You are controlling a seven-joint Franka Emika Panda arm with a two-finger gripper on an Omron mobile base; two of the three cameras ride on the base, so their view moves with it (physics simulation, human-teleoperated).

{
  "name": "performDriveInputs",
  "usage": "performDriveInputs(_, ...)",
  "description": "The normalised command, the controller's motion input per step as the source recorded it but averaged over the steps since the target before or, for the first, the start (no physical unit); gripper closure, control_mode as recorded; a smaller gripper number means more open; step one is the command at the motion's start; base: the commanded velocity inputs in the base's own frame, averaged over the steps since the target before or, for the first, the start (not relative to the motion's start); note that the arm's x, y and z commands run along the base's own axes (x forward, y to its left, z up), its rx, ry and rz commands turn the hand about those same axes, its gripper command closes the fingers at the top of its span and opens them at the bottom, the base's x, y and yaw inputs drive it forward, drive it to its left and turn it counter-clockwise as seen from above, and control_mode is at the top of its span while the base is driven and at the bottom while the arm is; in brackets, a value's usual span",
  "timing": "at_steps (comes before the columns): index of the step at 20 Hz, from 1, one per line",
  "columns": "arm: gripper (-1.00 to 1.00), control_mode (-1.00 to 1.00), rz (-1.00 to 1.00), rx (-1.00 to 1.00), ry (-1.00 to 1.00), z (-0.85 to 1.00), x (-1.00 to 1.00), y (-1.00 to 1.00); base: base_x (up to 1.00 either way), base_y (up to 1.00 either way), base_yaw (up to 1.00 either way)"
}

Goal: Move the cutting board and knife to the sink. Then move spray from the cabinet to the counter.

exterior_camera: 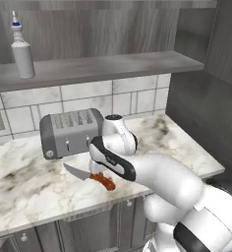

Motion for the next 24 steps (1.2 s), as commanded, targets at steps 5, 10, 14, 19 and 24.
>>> performDriveInputs(5,-1.00,-1.00,0.00,0.00,0.05,-0.49,0.18,0.10,0.00,0.00,0.00)
performDriveInputs(10,-1.00,-1.00,0.00,0.00,0.02,-0.40,0.14,0.18,0.00,0.00,0.00)
performDriveInputs(14,-1.00,-1.00,0.00,0.00,0.00,-0.39,0.14,0.12,0.00,0.00,0.00)
performDriveInputs(19,-1.00,-1.00,-0.01,-0.02,0.00,-0.32,0.04,0.04,0.00,0.00,0.00)
performDriveInputs(24,-1.00,-1.00,-0.02,-0.02,0.00,-0.25,0.09,0.00,0.00,0.00,0.00)
